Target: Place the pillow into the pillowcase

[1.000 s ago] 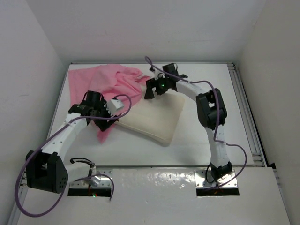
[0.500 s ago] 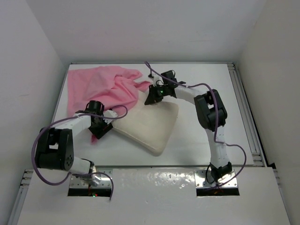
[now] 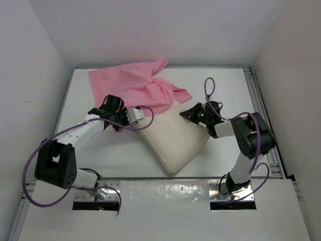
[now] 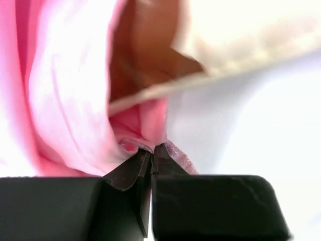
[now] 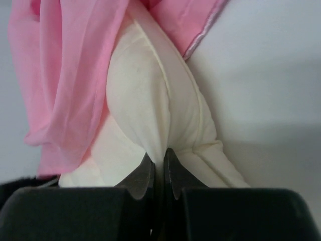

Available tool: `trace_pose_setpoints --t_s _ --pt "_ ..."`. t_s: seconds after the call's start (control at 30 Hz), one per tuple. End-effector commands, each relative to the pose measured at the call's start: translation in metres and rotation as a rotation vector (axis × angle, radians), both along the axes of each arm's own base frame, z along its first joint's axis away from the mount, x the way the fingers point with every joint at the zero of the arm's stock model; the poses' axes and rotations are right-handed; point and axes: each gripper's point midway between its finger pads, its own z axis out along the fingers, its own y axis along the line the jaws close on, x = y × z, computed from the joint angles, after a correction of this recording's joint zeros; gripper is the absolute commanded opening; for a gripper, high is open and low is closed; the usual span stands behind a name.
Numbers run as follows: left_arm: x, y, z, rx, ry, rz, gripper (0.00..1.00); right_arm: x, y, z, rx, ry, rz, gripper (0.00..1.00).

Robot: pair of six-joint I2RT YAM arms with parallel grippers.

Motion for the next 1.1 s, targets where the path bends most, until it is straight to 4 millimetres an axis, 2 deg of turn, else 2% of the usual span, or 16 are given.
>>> trace_pose_setpoints --t_s 0.0,0.23,0.27,0.33,0.37,0.4,0.47,0.6,0.7,0.73,0.8,0.83,0.87,0.93,0.97,1.07 --pt "-0.025 -0.053 0.026 -0.094 -0.017 -0.342 0.0 0.036 -0.059 0.05 0.13 -0.102 -0.441 0.0" --pt "-0.048 -0.061 0.006 -0.083 0.058 -0.424 0.08 0.01 -0.083 0.026 -0.004 0.033 -0.564 0.0" --pt "-0.055 -0.057 -0.001 -0.074 0.079 -0.424 0.2 0.012 -0.082 0.028 0.003 0.032 -0.558 0.0" --pt "-0.055 -0.052 -0.002 -0.066 0.089 -0.381 0.9 0.009 -0.076 0.022 -0.049 0.055 -0.515 0.0" --pt "-0.051 -0.049 -0.001 -0.081 0.089 -0.324 1.0 0.009 -0.074 0.019 -0.096 0.062 -0.487 0.0" --pt "-0.042 -0.049 0.01 -0.132 0.096 -0.193 1.0 0.025 -0.068 0.033 -0.186 -0.004 -0.42 0.05" --pt "-0.014 -0.039 0.04 -0.258 0.074 -0.018 1.0 0.034 -0.056 0.039 -0.337 -0.009 -0.295 0.6" --pt "-0.012 -0.019 0.067 -0.434 0.155 0.192 1.0 0.035 -0.06 0.064 -0.726 -0.172 -0.092 0.99" --pt "-0.028 0.002 0.044 -0.373 0.165 0.249 0.81 0.035 -0.068 0.096 -0.865 -0.307 -0.071 0.99" --pt "-0.025 0.006 0.04 -0.361 0.133 0.272 0.44 0.034 -0.063 0.104 -0.869 -0.341 -0.042 0.96" --pt "-0.025 0.019 0.018 -0.325 0.128 0.38 0.21 0.022 -0.039 0.115 -0.884 -0.415 0.089 0.55" --pt "-0.027 0.02 0.012 -0.318 0.141 0.395 0.24 0.019 -0.028 0.122 -0.878 -0.439 0.121 0.24" --pt "-0.029 0.018 0.007 -0.318 0.158 0.399 0.36 0.013 -0.015 0.122 -0.887 -0.466 0.168 0.14" --pt "-0.026 0.011 -0.004 -0.318 0.184 0.397 0.73 -0.017 0.022 0.105 -0.904 -0.485 0.348 0.44" --pt "-0.023 0.01 -0.006 -0.318 0.181 0.415 0.79 -0.036 0.045 0.098 -0.911 -0.511 0.438 0.76" --pt "-0.001 0.011 -0.013 -0.321 0.088 0.452 0.91 -0.067 0.068 0.079 -0.904 -0.504 0.538 0.96"
